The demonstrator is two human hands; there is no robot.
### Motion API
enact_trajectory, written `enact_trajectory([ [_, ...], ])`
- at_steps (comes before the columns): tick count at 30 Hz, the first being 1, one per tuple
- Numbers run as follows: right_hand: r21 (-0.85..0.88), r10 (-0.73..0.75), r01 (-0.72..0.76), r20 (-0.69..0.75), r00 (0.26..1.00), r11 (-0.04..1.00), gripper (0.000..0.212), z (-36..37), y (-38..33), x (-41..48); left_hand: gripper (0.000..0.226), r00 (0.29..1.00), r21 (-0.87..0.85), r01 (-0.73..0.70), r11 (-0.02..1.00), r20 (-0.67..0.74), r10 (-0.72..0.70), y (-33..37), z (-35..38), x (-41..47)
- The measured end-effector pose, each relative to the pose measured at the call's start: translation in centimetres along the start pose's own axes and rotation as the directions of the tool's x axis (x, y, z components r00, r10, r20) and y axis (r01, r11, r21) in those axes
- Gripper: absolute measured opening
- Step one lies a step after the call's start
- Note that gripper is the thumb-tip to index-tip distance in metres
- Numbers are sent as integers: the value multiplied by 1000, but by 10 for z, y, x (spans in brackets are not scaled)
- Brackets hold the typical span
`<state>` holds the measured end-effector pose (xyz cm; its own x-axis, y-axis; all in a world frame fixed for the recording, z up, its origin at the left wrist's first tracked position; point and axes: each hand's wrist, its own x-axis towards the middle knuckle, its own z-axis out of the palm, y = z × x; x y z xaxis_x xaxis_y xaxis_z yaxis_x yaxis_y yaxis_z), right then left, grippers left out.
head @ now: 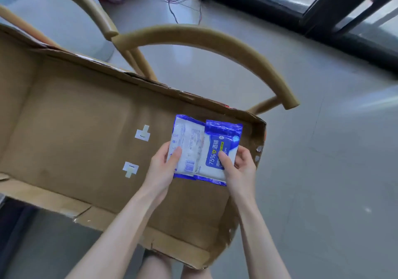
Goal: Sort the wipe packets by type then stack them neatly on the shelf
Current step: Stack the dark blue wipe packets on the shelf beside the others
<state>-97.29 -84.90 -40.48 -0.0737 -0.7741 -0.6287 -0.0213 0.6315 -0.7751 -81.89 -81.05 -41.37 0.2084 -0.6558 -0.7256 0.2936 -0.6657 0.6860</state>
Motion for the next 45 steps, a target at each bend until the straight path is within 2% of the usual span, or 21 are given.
enact_trajectory([
  [4,-68,-72,83,145,987,994,20,16,-28,-61,31,997,-207,37,978,74,-22,26,-16,-80],
  [10,-145,-81,133,317,945,980,19,51,-53,-141,43,997,-485,35,874,73,1,37,-64,-175],
  [13,-159,-63,140,411,909,977,19,77,-63,-178,41,995,-567,-21,823,65,70,42,-97,-216],
  [16,-178,-66,178,501,863,968,23,112,-72,-215,43,993,-642,-98,761,-11,119,48,-138,-251],
  [21,-124,-147,281,621,770,951,21,186,-74,-284,39,971,-588,-240,773,-134,199,51,-225,-306],
  [26,-60,-192,337,723,664,939,16,270,-66,-365,86,920,-469,-377,799,-288,265,51,-333,-370],
  [29,3,-208,324,773,599,946,13,323,-63,-411,80,845,-302,-442,845,-456,279,55,-392,-408],
  [32,73,-233,303,813,534,950,8,373,-65,-452,54,721,-141,-533,834,-590,362,58,-446,-435],
  [35,132,-256,280,844,471,951,6,416,-70,-488,36,614,-48,-600,798,-667,421,62,-495,-459],
  [39,137,-275,351,883,379,926,6,471,-78,-523,31,504,52,-640,767,-725,470,70,-555,-487],
  [42,183,-321,411,899,297,893,12,514,-84,-538,34,395,211,-621,755,-748,534,77,-599,-506],
  [45,237,-337,399,919,203,886,26,562,-90,-553,31,284,353,-521,777,-787,547,89,-642,-525],
])
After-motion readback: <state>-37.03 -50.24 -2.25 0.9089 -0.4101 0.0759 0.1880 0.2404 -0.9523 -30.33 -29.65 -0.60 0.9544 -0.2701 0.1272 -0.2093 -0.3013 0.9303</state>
